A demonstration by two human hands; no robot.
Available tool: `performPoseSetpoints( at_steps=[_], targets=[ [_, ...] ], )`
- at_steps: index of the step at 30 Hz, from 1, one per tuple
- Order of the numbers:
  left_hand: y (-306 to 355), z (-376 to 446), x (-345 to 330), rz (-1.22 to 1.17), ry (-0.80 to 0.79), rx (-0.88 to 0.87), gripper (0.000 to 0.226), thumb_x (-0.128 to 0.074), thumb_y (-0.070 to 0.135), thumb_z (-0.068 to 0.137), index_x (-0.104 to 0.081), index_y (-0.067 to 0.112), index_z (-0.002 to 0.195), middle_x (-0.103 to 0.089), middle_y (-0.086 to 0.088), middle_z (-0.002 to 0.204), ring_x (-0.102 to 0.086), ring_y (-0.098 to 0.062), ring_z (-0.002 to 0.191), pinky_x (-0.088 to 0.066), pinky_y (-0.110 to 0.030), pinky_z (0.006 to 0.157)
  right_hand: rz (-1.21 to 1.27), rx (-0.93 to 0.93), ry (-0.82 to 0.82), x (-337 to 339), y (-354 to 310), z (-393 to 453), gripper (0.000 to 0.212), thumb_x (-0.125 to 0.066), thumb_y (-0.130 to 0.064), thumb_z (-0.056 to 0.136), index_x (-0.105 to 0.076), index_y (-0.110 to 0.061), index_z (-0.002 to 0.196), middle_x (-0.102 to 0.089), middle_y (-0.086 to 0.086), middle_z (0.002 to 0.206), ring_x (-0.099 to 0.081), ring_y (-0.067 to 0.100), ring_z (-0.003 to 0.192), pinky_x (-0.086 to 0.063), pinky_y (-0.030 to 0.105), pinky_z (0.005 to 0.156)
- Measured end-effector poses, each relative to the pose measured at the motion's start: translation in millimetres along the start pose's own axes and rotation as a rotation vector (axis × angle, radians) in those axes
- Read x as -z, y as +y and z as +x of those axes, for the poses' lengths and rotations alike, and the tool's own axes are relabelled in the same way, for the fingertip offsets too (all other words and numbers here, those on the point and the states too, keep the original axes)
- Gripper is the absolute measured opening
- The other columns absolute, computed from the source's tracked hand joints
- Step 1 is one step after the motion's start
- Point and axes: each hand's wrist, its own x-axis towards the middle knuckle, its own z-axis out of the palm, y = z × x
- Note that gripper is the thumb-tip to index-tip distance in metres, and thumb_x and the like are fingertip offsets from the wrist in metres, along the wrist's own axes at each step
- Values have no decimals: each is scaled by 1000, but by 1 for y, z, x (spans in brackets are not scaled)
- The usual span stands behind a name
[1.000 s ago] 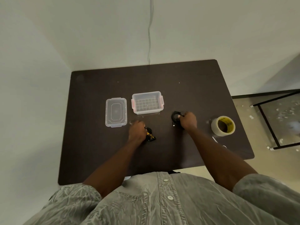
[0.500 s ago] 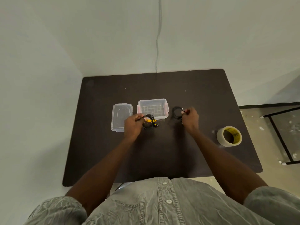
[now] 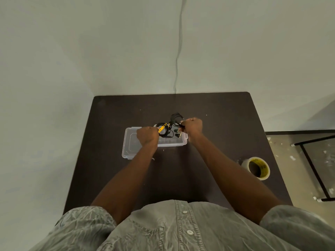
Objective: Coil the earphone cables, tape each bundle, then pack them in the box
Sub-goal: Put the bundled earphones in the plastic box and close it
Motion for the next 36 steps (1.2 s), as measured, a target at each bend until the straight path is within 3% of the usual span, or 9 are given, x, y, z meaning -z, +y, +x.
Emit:
performPoseSetpoints(
  at_steps=[5,8,11,19,23,26,29,32,36],
  targets=[
    [-2,-4,-5,250,185,23,37,-59,27,84,-63,2,111,-55,-13,119,-51,-28,111,-44,-34,84,-313,48,112,3,26,7,22,-68,-1,79,-53,-12,67,-62,7,74,-61,21,66,-49,22,47],
    [-5,-5,-10,245,190,46,45,-64,27,79,-58,2,117,-54,-13,120,-53,-25,106,-41,-31,77,-480,117,69,4,42,11,18,-72,-14,79,-57,-17,68,-66,1,74,-66,20,73,-58,36,67],
    [-9,-1,-15,222,191,32,49,-71,21,75,-52,2,116,-55,-16,119,-57,-30,104,-50,-40,88,-583,200,34,1,50,11,17,-72,-21,79,-60,-23,67,-67,-4,71,-67,17,70,-59,43,69],
    [-12,3,-16,318,134,-79,46,-70,17,77,-51,-2,115,-56,-18,117,-53,-32,111,-47,-44,93,-367,159,45,-12,46,3,9,-65,-14,82,-63,-15,74,-67,1,70,-61,15,59,-55,32,55],
    [-15,7,-15,400,90,-156,31,-70,21,77,-68,0,100,-55,-16,115,-49,-31,110,-48,-43,92,-807,406,-3,-3,49,6,16,-54,-11,83,-64,-18,74,-67,0,78,-60,22,82,-51,38,77],
    [-18,8,-13,445,69,-217,17,-70,23,78,-73,9,87,-57,-12,112,-48,-28,109,-49,-41,89,-1118,624,-24,5,54,5,14,-57,-9,84,-68,-10,91,-63,8,98,-48,26,98,-39,35,85],
    [-19,6,-8,441,70,-275,15,-69,20,80,-65,12,92,-54,-8,112,-48,-25,108,-48,-41,89,-1233,744,-1,10,52,3,25,-57,-9,80,-66,-10,104,-56,10,109,-44,28,104,-36,36,88],
    [-22,3,-2,495,13,-420,16,-64,19,85,-65,12,99,-54,-7,114,-48,-24,110,-46,-37,89,-1445,854,-162,12,46,3,38,-55,-15,83,-61,-14,120,-54,5,128,-40,27,119,-31,38,94],
    [-29,3,3,682,-93,-579,29,-59,19,88,-68,11,114,-54,-9,120,-48,-25,114,-43,-37,96,-1718,864,-292,8,47,1,37,-41,-34,95,-67,-15,113,-62,2,125,-33,27,132,-21,48,103]
  ],
)
